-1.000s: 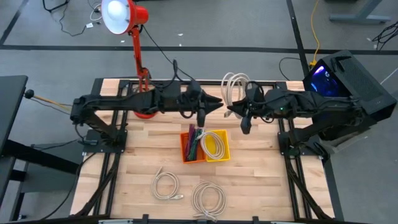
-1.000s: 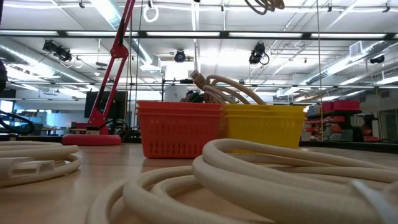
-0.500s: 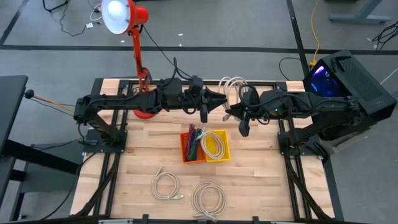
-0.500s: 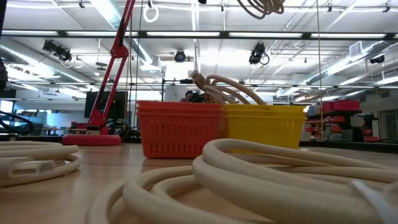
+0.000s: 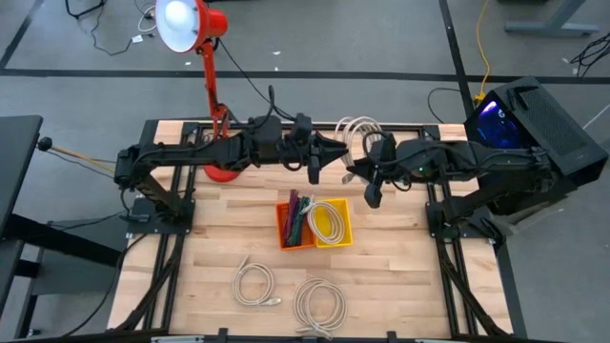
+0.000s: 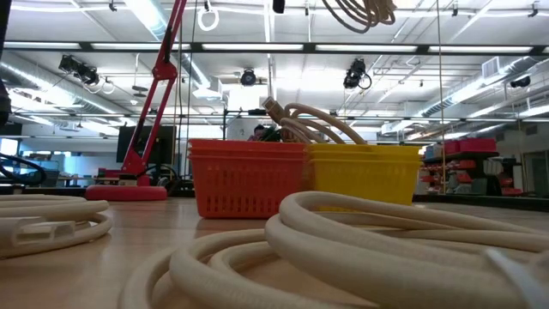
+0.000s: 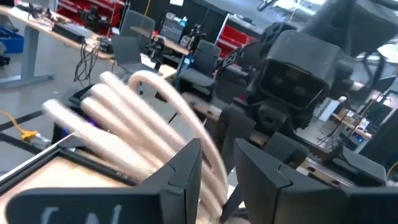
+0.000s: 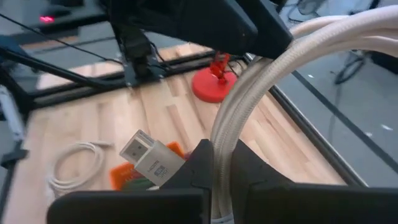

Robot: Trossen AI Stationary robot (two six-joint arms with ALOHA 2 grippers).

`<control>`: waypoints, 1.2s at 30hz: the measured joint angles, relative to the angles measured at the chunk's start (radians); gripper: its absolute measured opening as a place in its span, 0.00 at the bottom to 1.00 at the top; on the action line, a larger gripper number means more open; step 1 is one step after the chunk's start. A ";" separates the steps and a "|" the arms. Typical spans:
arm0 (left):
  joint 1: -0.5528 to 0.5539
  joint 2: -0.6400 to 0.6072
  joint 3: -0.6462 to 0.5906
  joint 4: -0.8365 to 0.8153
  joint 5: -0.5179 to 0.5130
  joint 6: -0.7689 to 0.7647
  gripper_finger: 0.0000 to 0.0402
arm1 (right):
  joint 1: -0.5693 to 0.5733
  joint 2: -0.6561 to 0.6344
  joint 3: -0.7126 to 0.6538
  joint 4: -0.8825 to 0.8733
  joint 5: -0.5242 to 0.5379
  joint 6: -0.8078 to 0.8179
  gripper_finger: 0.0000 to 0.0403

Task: Pick & Place USB Port
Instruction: Put the light brown HDMI cable into the yellow bin

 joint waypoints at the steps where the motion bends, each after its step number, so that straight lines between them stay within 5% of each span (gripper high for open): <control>1: 0.003 -0.001 -0.001 -0.002 0.001 -0.002 0.26 | 0.000 0.000 0.000 -0.011 0.020 -0.003 0.04; 36: 0.008 -0.006 -0.003 0.010 0.018 -0.024 0.26 | -0.029 -0.008 0.003 0.067 -0.011 -0.011 0.04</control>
